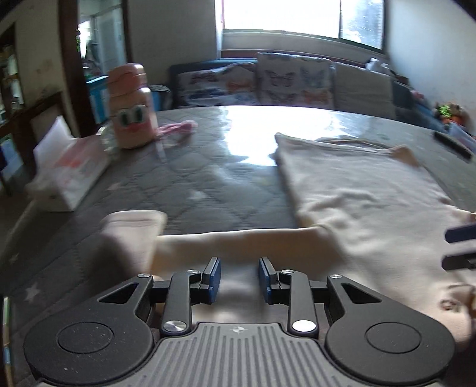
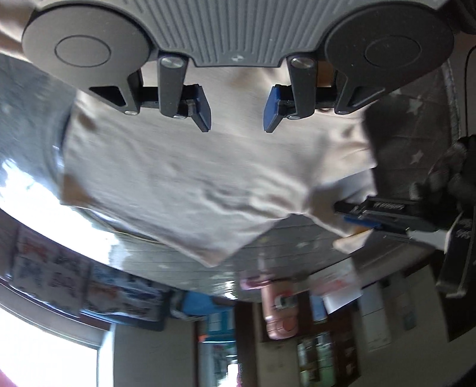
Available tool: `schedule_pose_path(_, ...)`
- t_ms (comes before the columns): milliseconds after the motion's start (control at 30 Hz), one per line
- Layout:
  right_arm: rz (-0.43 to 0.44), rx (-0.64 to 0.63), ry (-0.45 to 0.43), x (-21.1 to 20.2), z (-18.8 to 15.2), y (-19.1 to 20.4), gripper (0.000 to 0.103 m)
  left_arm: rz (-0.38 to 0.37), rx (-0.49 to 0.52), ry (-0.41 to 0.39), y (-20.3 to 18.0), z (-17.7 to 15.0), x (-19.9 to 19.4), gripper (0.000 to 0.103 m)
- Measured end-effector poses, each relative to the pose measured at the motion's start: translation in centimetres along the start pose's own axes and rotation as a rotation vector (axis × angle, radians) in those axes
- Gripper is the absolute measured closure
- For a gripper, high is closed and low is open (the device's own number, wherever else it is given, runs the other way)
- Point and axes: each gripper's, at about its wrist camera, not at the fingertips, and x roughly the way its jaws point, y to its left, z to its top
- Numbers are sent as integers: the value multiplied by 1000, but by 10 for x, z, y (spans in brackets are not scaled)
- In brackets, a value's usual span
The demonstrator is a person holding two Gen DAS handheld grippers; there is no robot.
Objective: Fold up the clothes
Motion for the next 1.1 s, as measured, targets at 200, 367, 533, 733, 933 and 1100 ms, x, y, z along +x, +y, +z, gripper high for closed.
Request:
schedule_pose_path(200, 22, -29, 37, 12, 2, 10, 63, 109, -49, -19, 35, -4, -1, 69)
schedule_pose_path(367, 19, -32, 54, 13, 0, 10, 61, 219, -96, -26, 65, -7, -1, 69)
schedule_pose_path(533, 15, -56, 57, 10, 5, 15, 61, 294, -152, -22, 92, -11, -4, 67)
schedule_pose_path(733, 57, -86, 22, 12, 22, 32, 61, 318, -163, -18, 100, -13, -7, 63)
schedule_pose_path(933, 103, -136, 15, 31, 33, 59, 61, 309, -178, -24, 102, -13, -13, 62)
schedule_pose_path(1100, 135, -200, 39, 42, 29, 80, 62, 301, -209, -13, 107, -16, -20, 62)
